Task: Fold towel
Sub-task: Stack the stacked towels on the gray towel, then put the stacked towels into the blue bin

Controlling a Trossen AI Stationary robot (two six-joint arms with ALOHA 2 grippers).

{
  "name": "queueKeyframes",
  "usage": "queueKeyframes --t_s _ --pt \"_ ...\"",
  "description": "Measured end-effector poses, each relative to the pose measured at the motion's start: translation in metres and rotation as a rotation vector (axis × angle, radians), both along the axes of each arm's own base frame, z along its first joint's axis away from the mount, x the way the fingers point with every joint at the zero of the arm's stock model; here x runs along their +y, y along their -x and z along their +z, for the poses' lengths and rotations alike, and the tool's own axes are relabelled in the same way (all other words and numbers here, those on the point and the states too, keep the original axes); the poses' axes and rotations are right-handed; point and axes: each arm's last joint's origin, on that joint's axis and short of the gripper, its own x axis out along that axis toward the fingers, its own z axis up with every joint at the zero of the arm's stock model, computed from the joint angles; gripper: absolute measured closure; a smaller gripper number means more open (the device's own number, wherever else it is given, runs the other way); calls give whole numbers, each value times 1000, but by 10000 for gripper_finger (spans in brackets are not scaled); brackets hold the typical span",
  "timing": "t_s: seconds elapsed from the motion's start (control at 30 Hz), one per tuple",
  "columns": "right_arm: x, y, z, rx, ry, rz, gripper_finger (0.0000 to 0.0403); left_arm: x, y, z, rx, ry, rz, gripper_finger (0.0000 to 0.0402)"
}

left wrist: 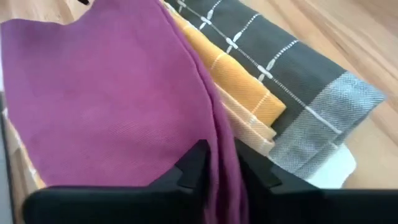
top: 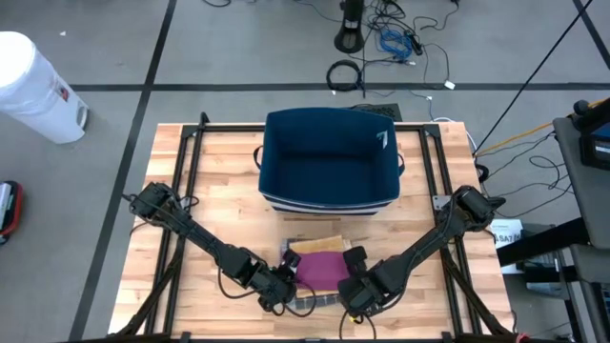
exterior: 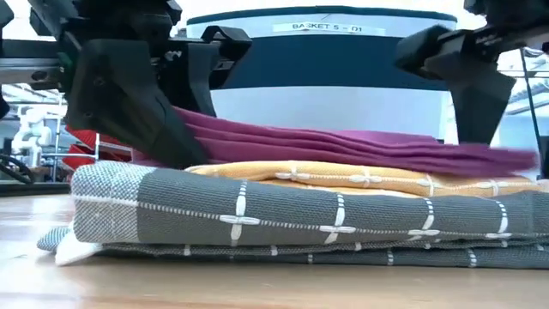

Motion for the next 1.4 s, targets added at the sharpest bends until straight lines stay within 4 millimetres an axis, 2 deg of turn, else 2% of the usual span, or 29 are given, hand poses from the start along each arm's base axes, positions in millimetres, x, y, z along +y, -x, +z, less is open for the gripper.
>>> queueKeyframes --t_s 0.23,0.5,0.67,0.9,1.07,1.23,1.4 --pt "9 -2 8 -90 -63 11 191 3 -2 0 4 19 9 253" --pt "28 -7 14 -235 -124 118 175 10 -6 13 -16 111 70 167" --pt "27 -6 14 -259 -84 67 133 12 -4 22 13 227 62 126" --pt "26 -10 13 -272 -101 42 71 7 -3 23 87 370 41 86" --pt "30 -15 -2 -261 -92 49 57 -6 0 27 45 412 16 69" --pt "32 -19 -27 -212 -46 49 55 -13 3 29 -57 317 64 64" --pt "33 -22 -45 -211 18 26 55 -14 2 26 -66 310 76 64"
